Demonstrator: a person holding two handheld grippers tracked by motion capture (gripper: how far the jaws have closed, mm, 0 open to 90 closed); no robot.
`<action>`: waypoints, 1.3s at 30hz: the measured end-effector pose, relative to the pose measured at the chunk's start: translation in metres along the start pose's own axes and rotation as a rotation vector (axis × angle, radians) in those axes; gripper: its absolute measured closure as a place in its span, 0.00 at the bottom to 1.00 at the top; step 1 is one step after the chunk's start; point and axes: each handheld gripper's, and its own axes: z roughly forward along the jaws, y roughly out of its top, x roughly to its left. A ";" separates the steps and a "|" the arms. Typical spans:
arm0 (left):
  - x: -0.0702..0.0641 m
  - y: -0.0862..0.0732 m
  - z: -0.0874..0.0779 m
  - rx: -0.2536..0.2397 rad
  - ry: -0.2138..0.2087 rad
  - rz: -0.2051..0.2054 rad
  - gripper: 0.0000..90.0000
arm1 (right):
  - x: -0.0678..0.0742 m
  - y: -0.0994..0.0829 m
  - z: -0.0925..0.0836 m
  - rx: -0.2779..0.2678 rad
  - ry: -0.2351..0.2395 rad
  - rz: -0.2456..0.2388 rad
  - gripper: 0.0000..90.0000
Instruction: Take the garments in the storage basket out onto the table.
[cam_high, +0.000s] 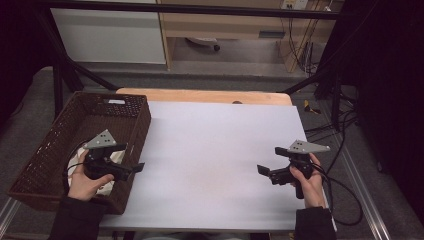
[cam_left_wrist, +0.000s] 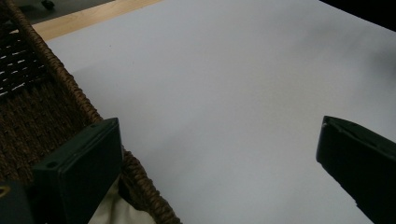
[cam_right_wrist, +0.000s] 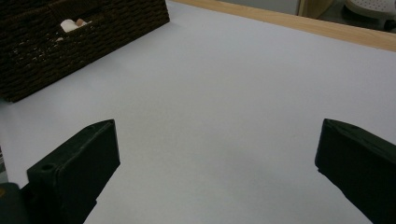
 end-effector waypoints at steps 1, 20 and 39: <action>0.000 0.000 0.000 0.000 0.000 0.000 0.01 | 0.000 0.000 0.000 -0.003 0.003 0.003 0.00; 0.000 0.002 -0.009 0.006 0.020 0.012 0.01 | -0.001 -0.001 0.000 0.000 0.006 0.006 0.00; 0.012 0.000 -0.030 0.024 0.056 0.005 0.02 | -0.001 -0.002 0.002 0.012 0.005 0.000 0.00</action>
